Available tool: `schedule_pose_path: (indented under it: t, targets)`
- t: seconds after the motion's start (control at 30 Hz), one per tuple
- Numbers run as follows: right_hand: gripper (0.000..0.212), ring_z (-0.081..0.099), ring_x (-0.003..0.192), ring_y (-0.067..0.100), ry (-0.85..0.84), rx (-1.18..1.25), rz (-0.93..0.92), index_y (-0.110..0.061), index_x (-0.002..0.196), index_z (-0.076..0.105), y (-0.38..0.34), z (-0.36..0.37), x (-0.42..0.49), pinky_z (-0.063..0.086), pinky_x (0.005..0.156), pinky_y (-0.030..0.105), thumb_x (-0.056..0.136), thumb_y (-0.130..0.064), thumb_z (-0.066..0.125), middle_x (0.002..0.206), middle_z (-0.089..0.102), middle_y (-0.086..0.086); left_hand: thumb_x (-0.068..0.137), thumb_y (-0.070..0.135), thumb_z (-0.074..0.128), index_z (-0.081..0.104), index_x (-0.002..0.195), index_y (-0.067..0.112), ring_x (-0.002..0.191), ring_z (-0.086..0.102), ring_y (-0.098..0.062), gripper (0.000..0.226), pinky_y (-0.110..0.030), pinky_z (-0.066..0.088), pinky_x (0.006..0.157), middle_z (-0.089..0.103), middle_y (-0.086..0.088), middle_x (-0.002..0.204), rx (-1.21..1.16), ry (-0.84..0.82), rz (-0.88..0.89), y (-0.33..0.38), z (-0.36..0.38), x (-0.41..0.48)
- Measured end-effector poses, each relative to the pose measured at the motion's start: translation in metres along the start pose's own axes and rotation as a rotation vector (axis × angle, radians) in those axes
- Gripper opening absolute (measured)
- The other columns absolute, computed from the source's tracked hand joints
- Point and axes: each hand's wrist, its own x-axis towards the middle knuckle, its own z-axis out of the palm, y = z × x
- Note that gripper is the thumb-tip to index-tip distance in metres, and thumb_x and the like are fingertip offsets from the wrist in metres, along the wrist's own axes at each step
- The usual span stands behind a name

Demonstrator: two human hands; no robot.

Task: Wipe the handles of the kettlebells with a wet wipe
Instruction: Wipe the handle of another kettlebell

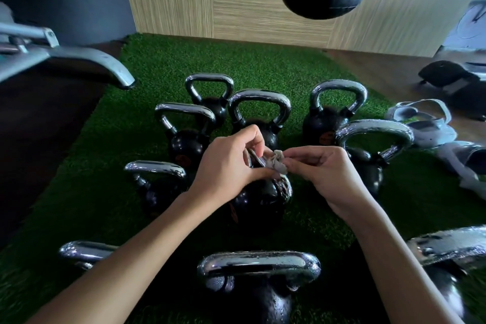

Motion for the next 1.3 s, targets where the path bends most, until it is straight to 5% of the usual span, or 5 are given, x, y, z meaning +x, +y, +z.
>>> schedule_pose_path:
  t: [0.1, 0.23, 0.53, 0.77, 1.3]
  targets:
    - [0.013, 0.073, 0.078, 0.008, 0.121, -0.038, 0.034, -0.016, 0.088, 0.081, 0.0, -0.007, 0.001, 0.052, 0.074, 0.017, 0.079, -0.006, 0.082, 0.084, 0.08, 0.003, 0.055, 0.07, 0.088, 0.054, 0.117, 0.04, 0.1, 0.059, -0.003, 0.076, -0.036, 0.054, 0.088, 0.064, 0.021, 0.126, 0.148, -0.015, -0.199, -0.003, 0.014, -0.002]
    - [0.012, 0.057, 0.05, -0.008, 0.37, 0.018, 0.081, -0.016, 0.092, 0.079, 0.005, -0.025, 0.004, 0.043, 0.056, 0.006, 0.084, -0.007, 0.079, 0.063, 0.071, -0.015, 0.053, 0.092, 0.069, 0.012, 0.163, 0.023, 0.153, 0.025, -0.026, 0.142, -0.051, 0.035, 0.118, 0.021, 0.002, 0.169, 0.168, -0.211, -0.592, 0.0, 0.04, 0.006]
    - [0.012, 0.056, 0.048, -0.007, 0.407, 0.027, 0.156, -0.012, 0.094, 0.08, 0.027, -0.027, 0.02, 0.042, 0.06, 0.011, 0.083, -0.011, 0.082, 0.069, 0.072, -0.009, 0.065, 0.063, 0.083, 0.005, 0.162, 0.026, 0.139, 0.048, -0.027, 0.13, -0.048, 0.041, 0.113, 0.04, -0.003, 0.16, 0.253, -0.21, -0.66, -0.004, 0.054, 0.021]
    - [0.01, 0.056, 0.052, -0.007, 0.435, 0.083, 0.277, -0.019, 0.092, 0.082, 0.061, -0.011, 0.031, 0.043, 0.068, 0.021, 0.083, -0.023, 0.083, 0.085, 0.077, -0.006, 0.064, 0.044, 0.094, 0.01, 0.159, 0.048, 0.152, 0.026, -0.01, 0.127, -0.031, 0.025, 0.117, 0.027, 0.003, 0.167, 0.221, -0.728, -0.428, -0.032, -0.012, 0.041]
    - [0.008, 0.067, 0.079, 0.001, 0.444, -0.222, 0.172, -0.028, 0.096, 0.079, 0.115, 0.037, 0.057, 0.047, 0.068, 0.02, 0.093, -0.025, 0.072, 0.086, 0.075, -0.013, 0.038, 0.073, 0.089, 0.024, 0.153, 0.052, 0.134, 0.05, -0.021, 0.134, -0.037, 0.048, 0.101, 0.051, 0.005, 0.147, 0.687, -0.935, -0.151, -0.006, -0.031, 0.073]
